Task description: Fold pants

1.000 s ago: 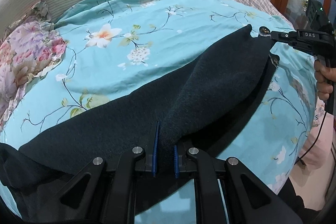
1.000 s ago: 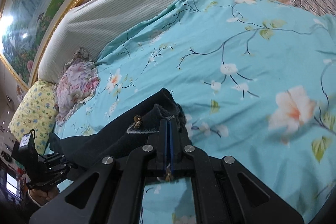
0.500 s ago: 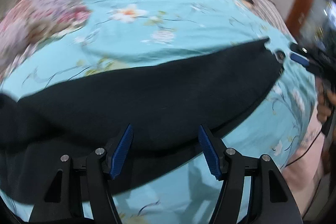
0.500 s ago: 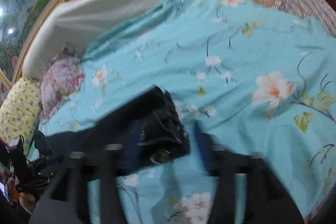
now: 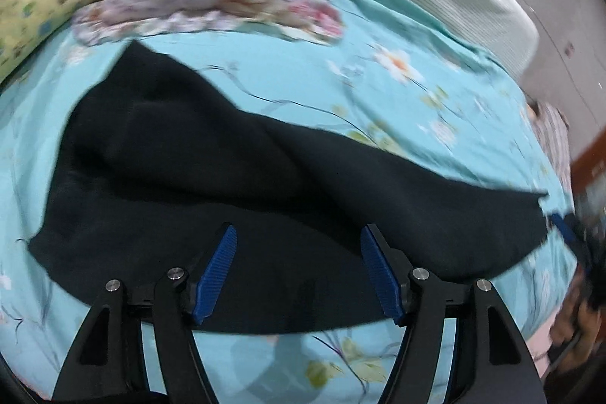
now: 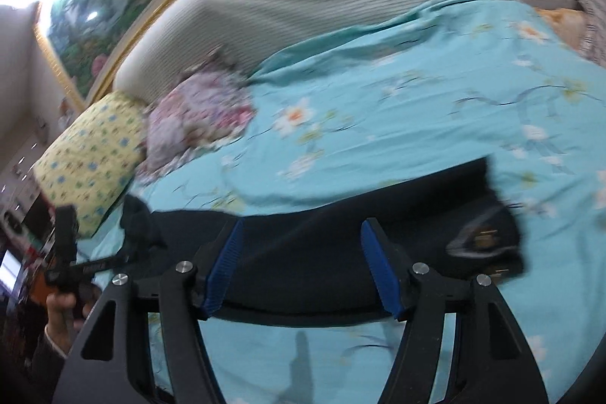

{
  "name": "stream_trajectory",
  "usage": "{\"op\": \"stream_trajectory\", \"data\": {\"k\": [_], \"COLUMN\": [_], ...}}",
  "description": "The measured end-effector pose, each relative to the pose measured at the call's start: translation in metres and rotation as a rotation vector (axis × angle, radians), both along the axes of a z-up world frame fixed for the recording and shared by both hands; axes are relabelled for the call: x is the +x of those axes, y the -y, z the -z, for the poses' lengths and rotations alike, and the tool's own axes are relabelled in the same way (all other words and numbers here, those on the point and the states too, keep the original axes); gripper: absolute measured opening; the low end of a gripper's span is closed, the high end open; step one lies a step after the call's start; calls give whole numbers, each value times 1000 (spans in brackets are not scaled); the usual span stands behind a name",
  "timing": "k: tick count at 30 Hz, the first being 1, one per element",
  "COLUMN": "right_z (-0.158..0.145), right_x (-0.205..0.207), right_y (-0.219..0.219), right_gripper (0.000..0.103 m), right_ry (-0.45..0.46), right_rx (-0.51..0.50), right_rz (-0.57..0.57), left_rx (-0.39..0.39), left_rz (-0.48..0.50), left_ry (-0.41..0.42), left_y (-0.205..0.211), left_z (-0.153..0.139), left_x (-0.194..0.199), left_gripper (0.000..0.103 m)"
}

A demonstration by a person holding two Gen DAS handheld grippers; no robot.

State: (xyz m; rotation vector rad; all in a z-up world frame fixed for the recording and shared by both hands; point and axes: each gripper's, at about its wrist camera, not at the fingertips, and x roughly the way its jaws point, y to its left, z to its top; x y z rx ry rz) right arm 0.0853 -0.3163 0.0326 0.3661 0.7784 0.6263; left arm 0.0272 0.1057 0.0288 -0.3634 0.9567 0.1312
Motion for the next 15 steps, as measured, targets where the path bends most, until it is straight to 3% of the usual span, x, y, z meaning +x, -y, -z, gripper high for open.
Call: {"op": "stream_trajectory", "data": {"k": [11,15], "right_z": [-16,-22], "right_x": [-18,-27], "right_y": [-130,-191], "right_gripper": [65,63], "right_ry": [88,147], "right_rx": [-10,-28], "right_rz": [-340,-522], "left_rx": [-25,-35], "left_rz": [-157,-209], "left_ry": [-79,-126], "left_y": [-61,-78], "left_z": [-21,-18], "left_x": [43,59], "left_gripper": [69,69]}}
